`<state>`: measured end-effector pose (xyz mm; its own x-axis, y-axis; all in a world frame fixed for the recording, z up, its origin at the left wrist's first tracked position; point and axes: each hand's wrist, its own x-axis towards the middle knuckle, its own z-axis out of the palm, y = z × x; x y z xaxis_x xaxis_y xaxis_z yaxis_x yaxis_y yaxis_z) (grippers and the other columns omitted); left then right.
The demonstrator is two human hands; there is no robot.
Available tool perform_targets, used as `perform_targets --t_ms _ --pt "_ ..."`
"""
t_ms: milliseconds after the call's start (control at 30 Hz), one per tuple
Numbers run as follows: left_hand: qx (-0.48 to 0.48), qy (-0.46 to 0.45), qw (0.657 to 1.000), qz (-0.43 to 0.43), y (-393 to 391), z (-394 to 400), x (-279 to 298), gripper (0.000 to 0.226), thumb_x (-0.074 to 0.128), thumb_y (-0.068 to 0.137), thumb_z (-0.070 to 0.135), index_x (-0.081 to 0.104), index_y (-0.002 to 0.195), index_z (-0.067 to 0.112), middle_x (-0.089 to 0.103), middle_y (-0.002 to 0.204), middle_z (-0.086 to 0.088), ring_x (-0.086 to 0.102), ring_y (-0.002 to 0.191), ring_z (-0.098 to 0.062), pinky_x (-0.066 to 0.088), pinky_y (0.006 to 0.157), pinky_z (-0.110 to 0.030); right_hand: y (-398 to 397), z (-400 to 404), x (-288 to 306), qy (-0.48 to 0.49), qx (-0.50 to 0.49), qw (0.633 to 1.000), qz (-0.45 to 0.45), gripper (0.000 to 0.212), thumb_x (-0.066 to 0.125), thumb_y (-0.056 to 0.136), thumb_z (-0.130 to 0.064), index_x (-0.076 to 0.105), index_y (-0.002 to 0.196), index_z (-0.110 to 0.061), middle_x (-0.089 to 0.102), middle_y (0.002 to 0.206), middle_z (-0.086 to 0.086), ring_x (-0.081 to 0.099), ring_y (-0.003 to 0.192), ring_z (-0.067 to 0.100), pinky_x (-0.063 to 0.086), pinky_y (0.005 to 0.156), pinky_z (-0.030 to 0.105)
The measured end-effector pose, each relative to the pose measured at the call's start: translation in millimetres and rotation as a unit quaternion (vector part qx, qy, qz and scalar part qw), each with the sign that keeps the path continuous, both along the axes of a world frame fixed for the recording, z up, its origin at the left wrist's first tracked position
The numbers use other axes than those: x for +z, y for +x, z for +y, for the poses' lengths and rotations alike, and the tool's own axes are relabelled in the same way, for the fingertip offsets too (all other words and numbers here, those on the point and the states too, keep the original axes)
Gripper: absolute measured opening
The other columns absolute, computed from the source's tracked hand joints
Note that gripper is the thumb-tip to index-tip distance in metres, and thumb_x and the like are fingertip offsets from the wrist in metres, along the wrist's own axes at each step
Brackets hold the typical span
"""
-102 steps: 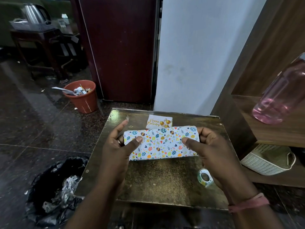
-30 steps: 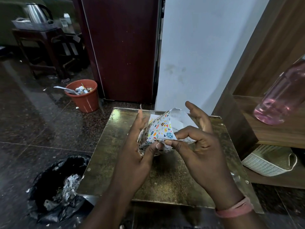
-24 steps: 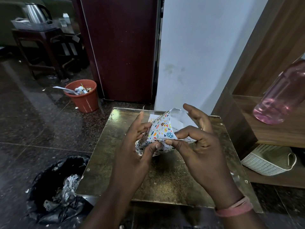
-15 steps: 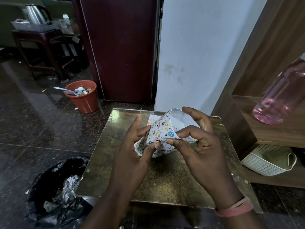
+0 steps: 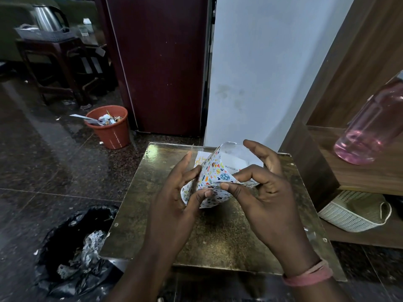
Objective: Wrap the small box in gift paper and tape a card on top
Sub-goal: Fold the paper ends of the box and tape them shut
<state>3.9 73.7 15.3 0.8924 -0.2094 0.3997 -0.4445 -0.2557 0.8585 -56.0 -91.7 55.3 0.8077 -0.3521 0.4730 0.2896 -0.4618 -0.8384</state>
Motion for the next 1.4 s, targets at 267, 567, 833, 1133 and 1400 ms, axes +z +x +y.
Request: perform_targets --t_ms 267,567,833,1133,1400 --pt "-0.010 -0.044 0.997 0.062 0 -1 -5 0.082 0.082 0.088 0.022 0.039 0.151 0.051 0.066 0.131 0.028 0.058 0.127 0.005 0.051 0.108 -0.045 1 2 -2 0.007 0.003 1.000 -0.010 0.026 0.086 0.077 -0.008 0.067 0.072 -0.025 0.050 0.145 -0.011 0.044 0.140 0.006 0.040 0.109 0.023" --pt "-0.069 -0.075 0.994 0.030 -7 -5 3 0.083 0.074 0.092 0.001 0.042 0.149 0.052 0.053 0.151 0.018 0.048 0.141 -0.004 0.044 0.116 -0.042 1 5 -3 0.005 0.005 1.000 0.004 0.024 0.087 0.077 -0.017 0.068 0.079 -0.031 0.048 0.144 -0.016 0.041 0.142 0.011 0.044 0.110 0.049" --pt "-0.070 -0.111 0.991 0.037 -7 -4 7 0.083 0.072 0.091 -0.007 0.041 0.150 0.043 0.062 0.138 0.025 0.058 0.131 -0.004 0.051 0.108 -0.032 6 5 -10 0.152 0.049 0.987 -0.029 0.058 0.088 0.074 -0.003 0.052 0.105 -0.036 0.048 0.141 -0.001 0.055 0.133 0.022 0.052 0.104 0.054" --pt "-0.047 -0.101 0.994 -0.001 -9 -5 11 0.084 0.073 0.090 -0.006 0.042 0.152 0.042 0.061 0.135 0.031 0.059 0.128 0.001 0.049 0.103 -0.018 6 6 -7 0.192 0.037 0.978 -0.067 0.070 0.088 0.062 -0.012 0.043 0.113 -0.026 0.061 0.125 -0.009 0.061 0.125 0.014 0.055 0.099 0.034" --pt "-0.048 -0.094 0.994 -0.022 -11 -5 11 0.085 0.072 0.092 -0.003 0.039 0.151 0.048 0.059 0.137 0.032 0.059 0.128 0.001 0.050 0.102 -0.019 7 6 -6 0.213 0.023 0.975 -0.056 0.073 0.092 0.060 -0.013 0.043 0.115 -0.019 0.064 0.126 0.003 0.064 0.122 0.021 0.055 0.100 0.046"
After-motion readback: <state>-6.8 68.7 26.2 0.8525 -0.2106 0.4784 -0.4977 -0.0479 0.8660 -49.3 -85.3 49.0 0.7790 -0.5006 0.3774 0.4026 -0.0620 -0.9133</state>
